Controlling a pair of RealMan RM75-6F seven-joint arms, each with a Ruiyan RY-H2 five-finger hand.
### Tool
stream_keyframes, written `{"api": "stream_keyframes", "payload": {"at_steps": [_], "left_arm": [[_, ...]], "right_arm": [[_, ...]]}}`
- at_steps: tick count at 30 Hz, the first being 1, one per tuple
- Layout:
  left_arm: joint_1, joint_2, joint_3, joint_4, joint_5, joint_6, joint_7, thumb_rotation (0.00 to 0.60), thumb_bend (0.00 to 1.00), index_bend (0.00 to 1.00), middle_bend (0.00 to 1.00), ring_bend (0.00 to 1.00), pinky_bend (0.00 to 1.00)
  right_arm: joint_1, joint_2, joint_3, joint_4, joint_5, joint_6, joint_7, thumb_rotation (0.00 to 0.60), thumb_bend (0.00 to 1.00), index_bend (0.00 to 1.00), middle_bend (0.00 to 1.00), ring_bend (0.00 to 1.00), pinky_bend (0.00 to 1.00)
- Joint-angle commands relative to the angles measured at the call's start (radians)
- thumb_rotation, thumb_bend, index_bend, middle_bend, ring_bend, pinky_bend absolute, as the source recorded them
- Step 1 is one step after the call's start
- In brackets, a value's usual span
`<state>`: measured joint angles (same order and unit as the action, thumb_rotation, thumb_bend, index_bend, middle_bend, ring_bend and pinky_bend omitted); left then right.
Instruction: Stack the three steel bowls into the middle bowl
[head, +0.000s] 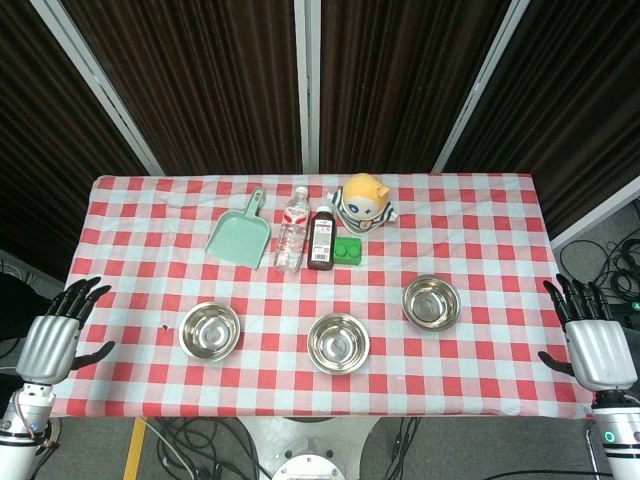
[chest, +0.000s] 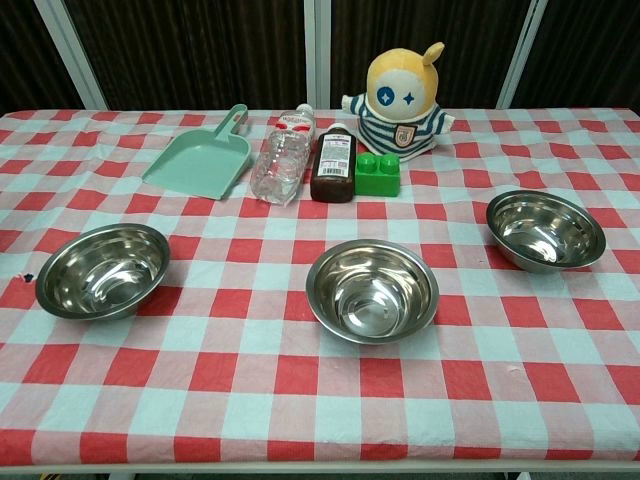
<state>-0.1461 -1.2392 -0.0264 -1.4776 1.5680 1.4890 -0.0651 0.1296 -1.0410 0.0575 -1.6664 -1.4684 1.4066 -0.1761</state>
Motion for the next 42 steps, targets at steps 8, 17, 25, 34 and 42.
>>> {"api": "stream_keyframes", "payload": {"at_steps": [8, 17, 25, 34, 42], "left_arm": [[0.000, -0.001, 0.000, 0.001, 0.000, 0.001, -0.003, 0.600, 0.19, 0.20, 0.20, 0.12, 0.21], [-0.007, -0.002, -0.007, 0.017, -0.006, -0.004, -0.028, 0.600, 0.19, 0.20, 0.20, 0.12, 0.21], [0.011, -0.005, 0.004, 0.028, 0.008, 0.026, -0.034, 0.600, 0.19, 0.20, 0.20, 0.12, 0.21], [0.023, 0.008, 0.002, 0.034, 0.006, 0.045, -0.055, 0.600, 0.19, 0.20, 0.20, 0.12, 0.21], [0.019, 0.000, 0.001, 0.052, 0.005, 0.036, -0.061, 0.600, 0.19, 0.20, 0.20, 0.12, 0.21]], "right_arm": [[0.000, 0.012, 0.005, -0.024, -0.011, 0.013, -0.008, 0.600, 0.00, 0.00, 0.01, 0.00, 0.00], [0.053, -0.040, -0.022, 0.018, -0.076, -0.059, -0.085, 0.600, 0.02, 0.17, 0.21, 0.42, 0.49], [0.130, -0.108, -0.047, 0.030, -0.095, -0.202, -0.174, 0.600, 0.07, 0.28, 0.32, 0.73, 0.78], [0.211, -0.196, -0.028, 0.137, -0.093, -0.282, -0.253, 0.600, 0.09, 0.29, 0.32, 0.79, 0.81], [0.250, -0.274, -0.021, 0.221, -0.077, -0.317, -0.237, 0.600, 0.09, 0.30, 0.33, 0.81, 0.81]]}}
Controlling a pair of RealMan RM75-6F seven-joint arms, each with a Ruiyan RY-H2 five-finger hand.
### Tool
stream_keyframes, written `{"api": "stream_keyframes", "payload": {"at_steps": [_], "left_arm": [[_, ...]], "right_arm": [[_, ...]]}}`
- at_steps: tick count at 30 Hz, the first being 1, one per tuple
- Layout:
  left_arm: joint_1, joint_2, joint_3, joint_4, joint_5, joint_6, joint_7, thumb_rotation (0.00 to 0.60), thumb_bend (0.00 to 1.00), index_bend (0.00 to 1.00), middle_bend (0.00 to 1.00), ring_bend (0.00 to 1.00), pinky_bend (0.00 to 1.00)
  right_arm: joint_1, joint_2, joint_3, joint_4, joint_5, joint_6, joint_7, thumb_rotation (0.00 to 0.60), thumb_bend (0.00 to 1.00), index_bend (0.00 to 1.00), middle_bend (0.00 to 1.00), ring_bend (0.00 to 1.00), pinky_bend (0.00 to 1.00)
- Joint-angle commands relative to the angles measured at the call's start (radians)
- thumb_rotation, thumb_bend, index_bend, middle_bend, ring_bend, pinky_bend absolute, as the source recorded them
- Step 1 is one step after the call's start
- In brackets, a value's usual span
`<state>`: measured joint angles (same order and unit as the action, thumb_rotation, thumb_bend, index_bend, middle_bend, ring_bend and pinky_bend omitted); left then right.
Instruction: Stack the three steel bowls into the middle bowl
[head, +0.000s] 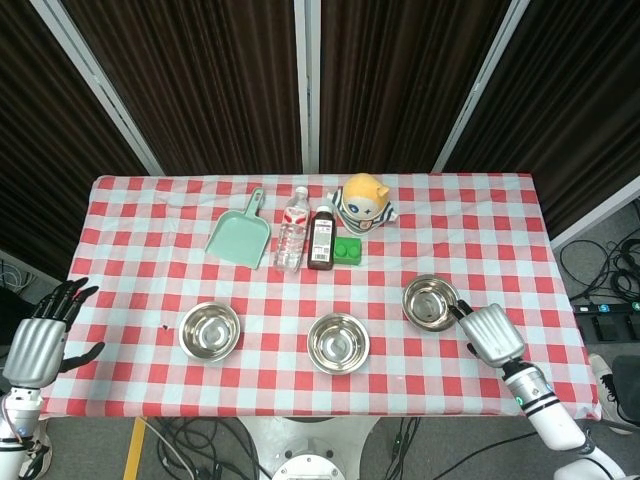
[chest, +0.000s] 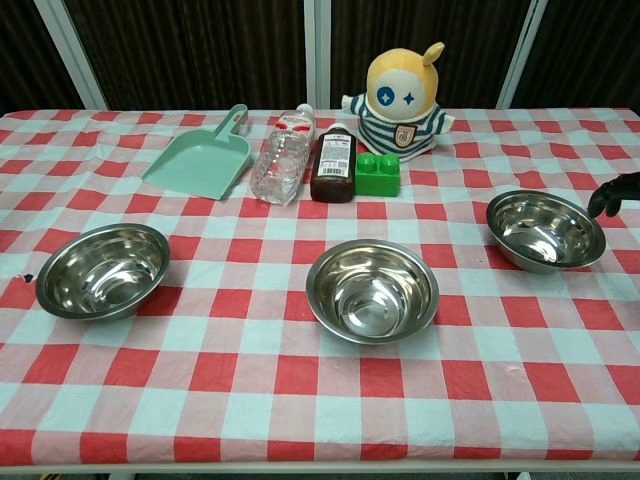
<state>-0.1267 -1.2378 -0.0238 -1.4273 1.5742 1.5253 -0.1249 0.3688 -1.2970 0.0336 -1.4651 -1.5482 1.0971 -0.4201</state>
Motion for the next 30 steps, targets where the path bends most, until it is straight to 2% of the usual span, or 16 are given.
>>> {"api": "stream_keyframes", "payload": {"at_steps": [1, 8, 19, 30], "left_arm": [[-0.001, -0.002, -0.002, 0.004, -0.003, 0.000, -0.002, 0.600, 0.19, 0.20, 0.20, 0.12, 0.21], [0.002, -0.005, -0.006, 0.026, -0.016, -0.005, -0.001, 0.600, 0.19, 0.20, 0.20, 0.12, 0.21], [0.006, -0.005, -0.003, 0.039, -0.015, -0.004, -0.016, 0.600, 0.19, 0.20, 0.20, 0.12, 0.21], [0.004, -0.001, -0.001, 0.039, -0.011, -0.009, -0.015, 0.600, 0.19, 0.20, 0.20, 0.12, 0.21]], "right_arm": [[0.015, -0.026, 0.003, 0.030, 0.002, -0.008, 0.010, 0.600, 0.10, 0.30, 0.33, 0.81, 0.81], [0.039, -0.096, -0.004, 0.131, -0.008, -0.014, 0.062, 0.600, 0.10, 0.36, 0.38, 0.81, 0.81], [0.081, -0.160, -0.014, 0.238, -0.030, -0.029, 0.096, 0.600, 0.11, 0.37, 0.38, 0.81, 0.81], [0.122, -0.213, -0.016, 0.313, -0.020, -0.067, 0.116, 0.600, 0.17, 0.44, 0.44, 0.81, 0.81]]}}
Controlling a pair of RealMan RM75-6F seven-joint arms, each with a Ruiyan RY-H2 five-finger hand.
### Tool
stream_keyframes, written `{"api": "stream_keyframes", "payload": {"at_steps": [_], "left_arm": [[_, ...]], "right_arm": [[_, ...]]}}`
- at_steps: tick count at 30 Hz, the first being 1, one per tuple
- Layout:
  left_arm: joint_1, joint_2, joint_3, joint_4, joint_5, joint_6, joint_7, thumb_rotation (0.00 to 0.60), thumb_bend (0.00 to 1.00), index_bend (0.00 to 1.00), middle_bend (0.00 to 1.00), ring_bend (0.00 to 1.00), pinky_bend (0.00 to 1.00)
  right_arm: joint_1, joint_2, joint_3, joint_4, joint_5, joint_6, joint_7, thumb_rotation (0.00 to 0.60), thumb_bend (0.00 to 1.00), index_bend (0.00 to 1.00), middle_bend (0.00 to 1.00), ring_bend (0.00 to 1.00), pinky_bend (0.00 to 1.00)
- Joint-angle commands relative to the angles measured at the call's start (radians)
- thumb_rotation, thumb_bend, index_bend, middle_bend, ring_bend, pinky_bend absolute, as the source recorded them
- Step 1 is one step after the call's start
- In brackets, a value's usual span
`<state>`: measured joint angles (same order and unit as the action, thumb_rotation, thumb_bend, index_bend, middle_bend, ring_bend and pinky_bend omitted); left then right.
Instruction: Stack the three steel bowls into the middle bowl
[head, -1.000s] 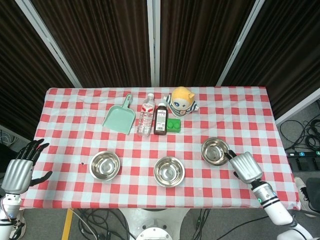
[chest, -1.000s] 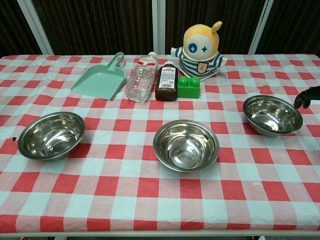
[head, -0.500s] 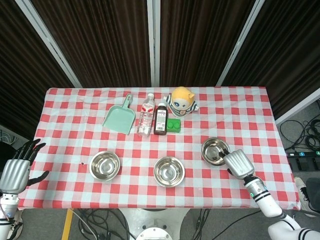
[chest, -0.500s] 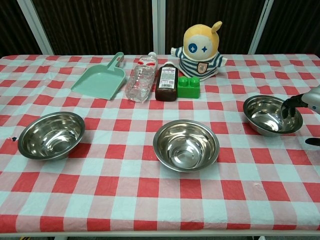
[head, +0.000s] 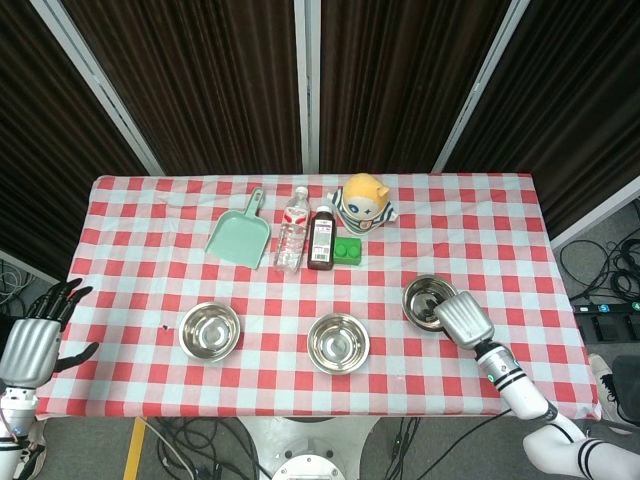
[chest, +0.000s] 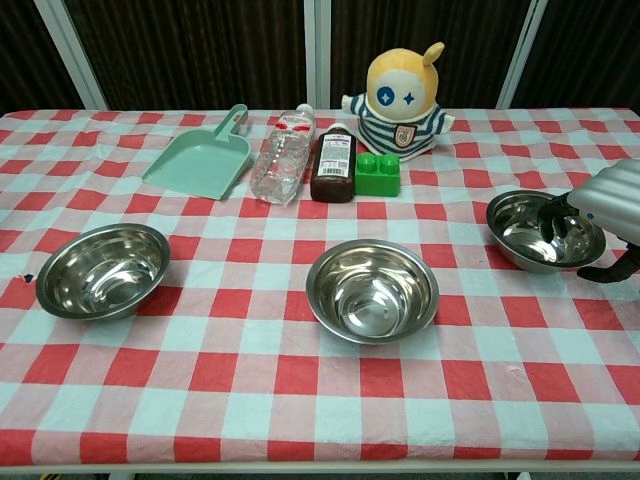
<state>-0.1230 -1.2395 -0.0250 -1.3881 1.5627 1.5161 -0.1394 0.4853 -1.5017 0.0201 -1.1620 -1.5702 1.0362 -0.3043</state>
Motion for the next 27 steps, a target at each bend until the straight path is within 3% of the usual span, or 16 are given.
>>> {"api": "stream_keyframes", "payload": {"at_steps": [1, 12, 27], "left_arm": [[0.001, 0.001, 0.000, 0.000, 0.001, 0.001, -0.002, 0.600, 0.19, 0.20, 0.20, 0.12, 0.21], [-0.005, 0.001, -0.004, -0.006, 0.005, 0.002, -0.002, 0.600, 0.19, 0.20, 0.20, 0.12, 0.21], [-0.005, 0.007, -0.005, -0.016, 0.002, 0.001, -0.018, 0.600, 0.20, 0.20, 0.20, 0.12, 0.21]], "right_arm": [[0.007, -0.012, -0.004, 0.015, 0.002, -0.006, 0.001, 0.600, 0.18, 0.45, 0.44, 0.82, 0.81], [0.021, -0.055, -0.009, 0.071, 0.002, 0.003, 0.003, 0.600, 0.32, 0.58, 0.54, 0.83, 0.81], [0.026, -0.044, -0.009, 0.059, 0.000, 0.039, -0.005, 0.600, 0.36, 0.65, 0.60, 0.84, 0.81]]}}
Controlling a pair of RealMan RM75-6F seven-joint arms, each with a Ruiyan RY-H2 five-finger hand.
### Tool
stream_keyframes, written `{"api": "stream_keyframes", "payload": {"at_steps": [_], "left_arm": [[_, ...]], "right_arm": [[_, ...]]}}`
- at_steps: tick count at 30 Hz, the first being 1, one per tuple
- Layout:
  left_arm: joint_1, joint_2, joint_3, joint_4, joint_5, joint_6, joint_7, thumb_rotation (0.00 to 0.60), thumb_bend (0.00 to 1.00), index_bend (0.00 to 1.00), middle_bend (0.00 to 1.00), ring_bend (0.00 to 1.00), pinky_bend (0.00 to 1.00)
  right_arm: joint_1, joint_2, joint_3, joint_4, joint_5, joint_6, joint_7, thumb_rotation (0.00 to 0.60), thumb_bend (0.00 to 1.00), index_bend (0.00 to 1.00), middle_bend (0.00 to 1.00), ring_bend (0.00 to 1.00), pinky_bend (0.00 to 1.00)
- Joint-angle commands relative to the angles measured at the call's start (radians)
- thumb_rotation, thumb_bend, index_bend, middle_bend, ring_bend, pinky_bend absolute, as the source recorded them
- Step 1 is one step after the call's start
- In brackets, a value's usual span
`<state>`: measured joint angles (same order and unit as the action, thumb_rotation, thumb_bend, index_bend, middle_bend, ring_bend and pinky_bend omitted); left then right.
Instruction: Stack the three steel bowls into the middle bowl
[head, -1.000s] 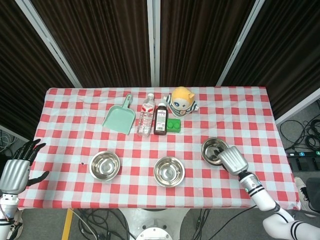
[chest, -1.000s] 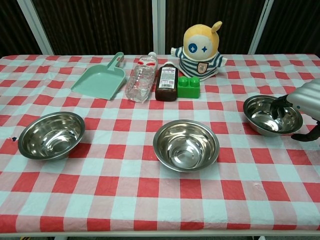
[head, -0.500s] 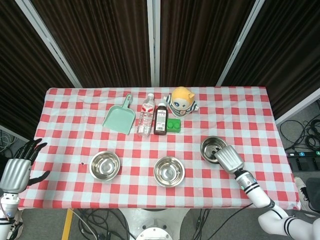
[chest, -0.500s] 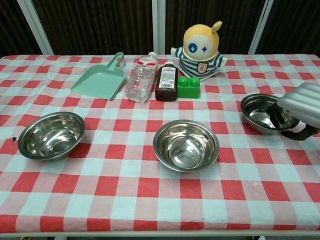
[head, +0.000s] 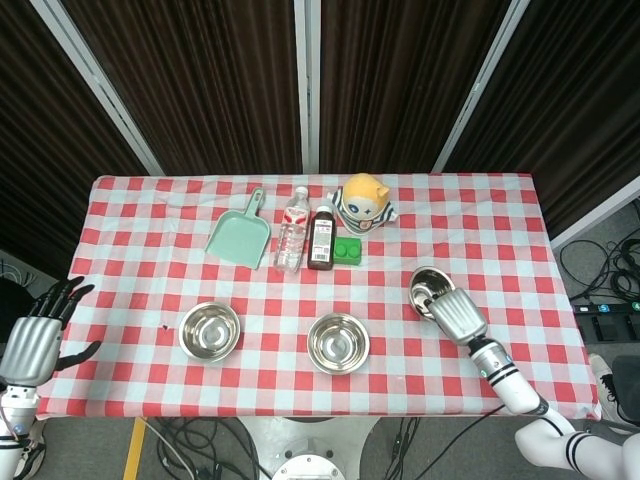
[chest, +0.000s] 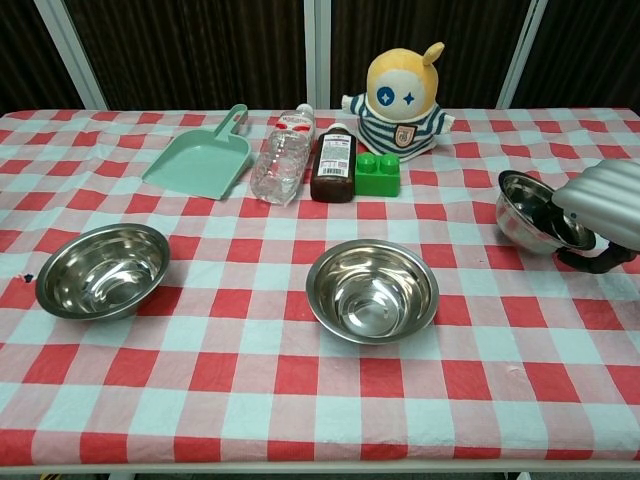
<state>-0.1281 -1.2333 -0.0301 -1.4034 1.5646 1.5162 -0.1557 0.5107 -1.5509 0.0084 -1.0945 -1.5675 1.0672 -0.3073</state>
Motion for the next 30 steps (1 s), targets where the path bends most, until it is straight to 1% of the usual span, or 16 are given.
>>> {"api": "stream_keyframes", "payload": {"at_steps": [1, 5, 8, 12, 16, 21, 30], "left_arm": [[0.001, 0.001, 0.000, -0.001, 0.000, 0.001, -0.002, 0.600, 0.20, 0.20, 0.20, 0.12, 0.21], [0.001, 0.003, -0.002, -0.003, -0.003, 0.002, 0.000, 0.600, 0.20, 0.20, 0.20, 0.12, 0.21], [0.003, 0.008, -0.006, -0.011, -0.002, 0.011, 0.000, 0.600, 0.19, 0.20, 0.20, 0.12, 0.21], [0.004, 0.020, -0.010, -0.031, 0.009, 0.030, 0.007, 0.600, 0.19, 0.20, 0.20, 0.12, 0.21], [0.005, 0.027, -0.010, -0.044, 0.012, 0.033, 0.019, 0.600, 0.20, 0.20, 0.20, 0.12, 0.21], [0.006, 0.025, -0.003, -0.032, -0.006, 0.007, 0.025, 0.600, 0.29, 0.20, 0.20, 0.12, 0.21], [0.009, 0.010, -0.001, -0.004, -0.012, 0.003, 0.015, 0.600, 0.30, 0.20, 0.20, 0.12, 0.21]], "right_arm": [[0.002, 0.011, 0.004, -0.017, -0.005, 0.014, -0.003, 0.600, 0.36, 0.65, 0.60, 0.84, 0.81], [0.017, 0.045, 0.016, -0.082, -0.021, 0.035, -0.027, 0.600, 0.36, 0.65, 0.59, 0.84, 0.81], [0.037, 0.082, 0.023, -0.156, -0.043, 0.042, -0.063, 0.600, 0.36, 0.65, 0.59, 0.84, 0.81], [0.075, 0.125, 0.029, -0.263, -0.067, 0.013, -0.127, 0.600, 0.36, 0.65, 0.60, 0.84, 0.81], [0.107, 0.145, 0.038, -0.351, -0.064, -0.029, -0.179, 0.600, 0.36, 0.65, 0.59, 0.84, 0.81], [0.123, 0.172, 0.016, -0.447, -0.093, -0.051, -0.216, 0.600, 0.36, 0.65, 0.60, 0.84, 0.81], [0.150, 0.191, -0.001, -0.555, -0.124, -0.087, -0.261, 0.600, 0.36, 0.65, 0.60, 0.84, 0.81]]}}
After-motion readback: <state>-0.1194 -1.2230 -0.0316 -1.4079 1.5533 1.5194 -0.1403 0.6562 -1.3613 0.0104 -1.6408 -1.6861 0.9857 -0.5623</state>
